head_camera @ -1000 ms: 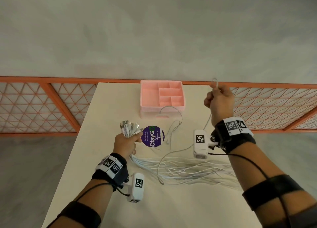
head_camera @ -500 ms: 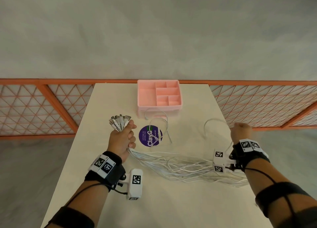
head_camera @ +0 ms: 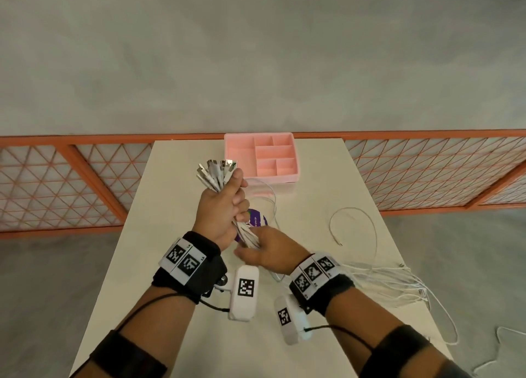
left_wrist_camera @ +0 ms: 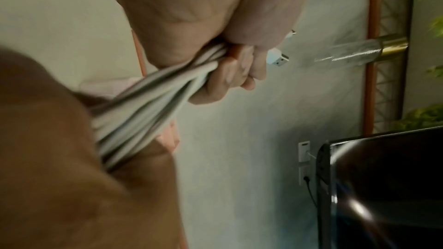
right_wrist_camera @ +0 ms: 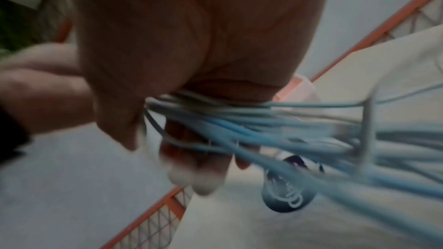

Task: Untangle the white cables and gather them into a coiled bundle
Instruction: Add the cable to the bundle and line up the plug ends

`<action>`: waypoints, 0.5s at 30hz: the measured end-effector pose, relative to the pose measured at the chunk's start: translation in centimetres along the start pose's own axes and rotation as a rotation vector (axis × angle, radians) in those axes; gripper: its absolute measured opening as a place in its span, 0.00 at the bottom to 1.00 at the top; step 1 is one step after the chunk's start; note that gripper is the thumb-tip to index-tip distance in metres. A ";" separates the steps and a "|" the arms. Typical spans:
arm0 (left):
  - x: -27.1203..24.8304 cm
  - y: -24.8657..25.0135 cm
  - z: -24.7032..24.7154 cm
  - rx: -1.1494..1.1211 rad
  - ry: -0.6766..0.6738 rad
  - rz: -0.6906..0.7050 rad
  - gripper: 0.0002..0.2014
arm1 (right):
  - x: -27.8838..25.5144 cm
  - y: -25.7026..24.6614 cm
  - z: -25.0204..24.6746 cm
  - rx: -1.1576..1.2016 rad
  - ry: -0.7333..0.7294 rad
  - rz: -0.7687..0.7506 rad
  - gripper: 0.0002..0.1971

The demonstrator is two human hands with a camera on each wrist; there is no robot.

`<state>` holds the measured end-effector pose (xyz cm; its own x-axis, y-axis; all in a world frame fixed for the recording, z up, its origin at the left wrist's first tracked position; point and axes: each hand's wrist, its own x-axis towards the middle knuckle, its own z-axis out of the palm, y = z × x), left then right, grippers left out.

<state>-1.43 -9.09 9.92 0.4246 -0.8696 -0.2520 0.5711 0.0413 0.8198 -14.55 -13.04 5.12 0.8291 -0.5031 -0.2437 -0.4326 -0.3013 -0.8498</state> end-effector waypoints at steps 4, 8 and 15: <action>0.1 2.0 -0.9 -0.141 -0.014 0.064 0.13 | 0.2 1.8 -1.6 -0.095 0.049 0.114 0.09; 0.9 3.8 -2.0 -0.263 0.015 0.127 0.15 | -1.5 6.4 -4.6 -0.236 0.091 0.286 0.10; 1.5 4.1 -1.4 -0.299 0.010 0.141 0.16 | -5.2 12.4 -7.2 -0.388 0.242 0.481 0.12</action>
<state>2.55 -9.57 12.18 0.5202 -0.8402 -0.1532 0.6868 0.3049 0.6598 -26.76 -20.02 -0.76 0.4282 -0.8085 -0.4037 -0.8685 -0.2447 -0.4312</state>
